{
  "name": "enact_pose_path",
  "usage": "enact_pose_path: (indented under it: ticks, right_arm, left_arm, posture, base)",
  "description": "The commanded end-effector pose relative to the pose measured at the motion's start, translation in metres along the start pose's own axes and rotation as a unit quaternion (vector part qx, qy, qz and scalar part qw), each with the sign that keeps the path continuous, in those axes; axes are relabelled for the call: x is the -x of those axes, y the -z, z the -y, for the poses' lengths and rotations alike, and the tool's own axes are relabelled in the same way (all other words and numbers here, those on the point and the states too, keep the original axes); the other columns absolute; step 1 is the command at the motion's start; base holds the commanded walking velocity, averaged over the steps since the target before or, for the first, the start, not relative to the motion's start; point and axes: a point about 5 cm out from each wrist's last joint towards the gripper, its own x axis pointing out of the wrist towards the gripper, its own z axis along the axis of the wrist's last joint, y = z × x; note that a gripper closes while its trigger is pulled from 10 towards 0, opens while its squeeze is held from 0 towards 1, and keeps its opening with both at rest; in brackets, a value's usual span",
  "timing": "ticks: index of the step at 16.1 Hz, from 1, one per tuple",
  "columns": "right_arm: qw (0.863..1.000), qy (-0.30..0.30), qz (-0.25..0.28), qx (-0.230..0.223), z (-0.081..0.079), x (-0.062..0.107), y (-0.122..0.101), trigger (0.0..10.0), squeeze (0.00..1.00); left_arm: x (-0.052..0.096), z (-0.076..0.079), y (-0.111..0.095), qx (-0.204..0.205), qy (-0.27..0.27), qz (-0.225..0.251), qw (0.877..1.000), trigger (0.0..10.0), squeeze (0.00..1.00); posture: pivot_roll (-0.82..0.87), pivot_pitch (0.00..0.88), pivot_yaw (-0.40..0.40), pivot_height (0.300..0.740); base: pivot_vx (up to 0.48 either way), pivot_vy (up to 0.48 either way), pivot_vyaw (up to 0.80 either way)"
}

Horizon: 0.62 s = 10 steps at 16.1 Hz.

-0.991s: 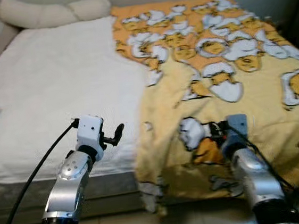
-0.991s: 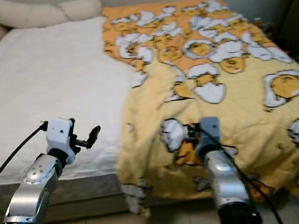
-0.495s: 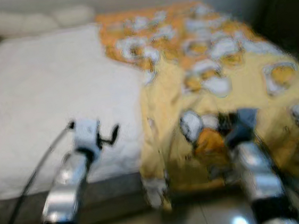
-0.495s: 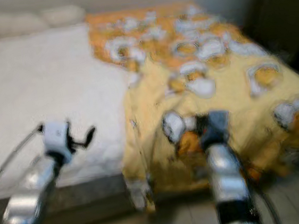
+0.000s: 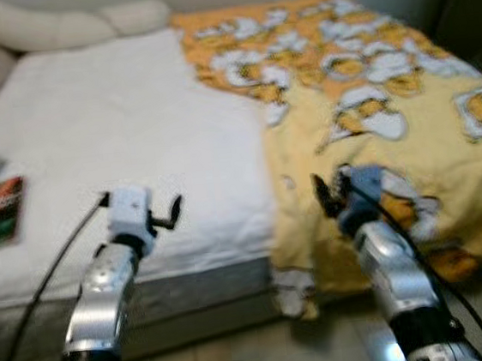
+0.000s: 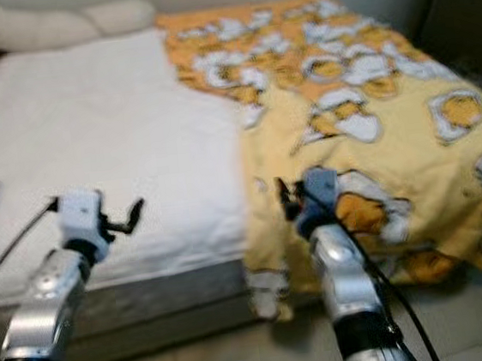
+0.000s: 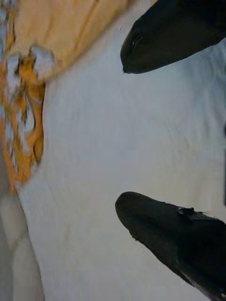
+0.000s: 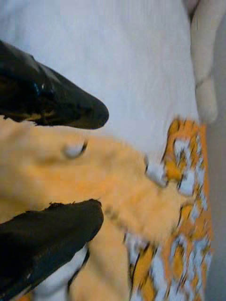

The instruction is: Clean up the room

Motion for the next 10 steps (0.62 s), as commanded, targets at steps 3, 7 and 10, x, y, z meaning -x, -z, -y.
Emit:
enact_pose_path:
  ticks: [3,7,10]
  right_arm:
    - [1.000,-0.002,-0.003,0.001,0.0062,0.0005,-0.0036,10.0,1.00]
    - [1.000,0.002,-0.008,-0.006,0.0079,-0.0003,-0.0029,10.0,1.00]
    - [1.000,0.011,-0.013,-0.005,0.0104,-0.0001,-0.0013,10.0,1.00]
  left_arm:
    - [-0.0026,0.0089,-0.0044,-0.008,0.018,0.013,1.000,10.0,0.00]
    - [-0.0033,0.0101,-0.0047,-0.002,0.019,0.015,1.000,10.0,0.00]
    - [-0.0042,0.0114,-0.0062,0.005,0.018,0.017,1.000,10.0,0.00]
  posture:
    - [0.06,0.000,0.029,0.740]
    - [0.06,0.000,0.025,0.740]
    - [0.06,0.000,0.023,0.740]
  base:
    - [0.000,0.000,0.00]
    - [0.194,0.000,0.00]
    - [0.293,0.000,0.00]
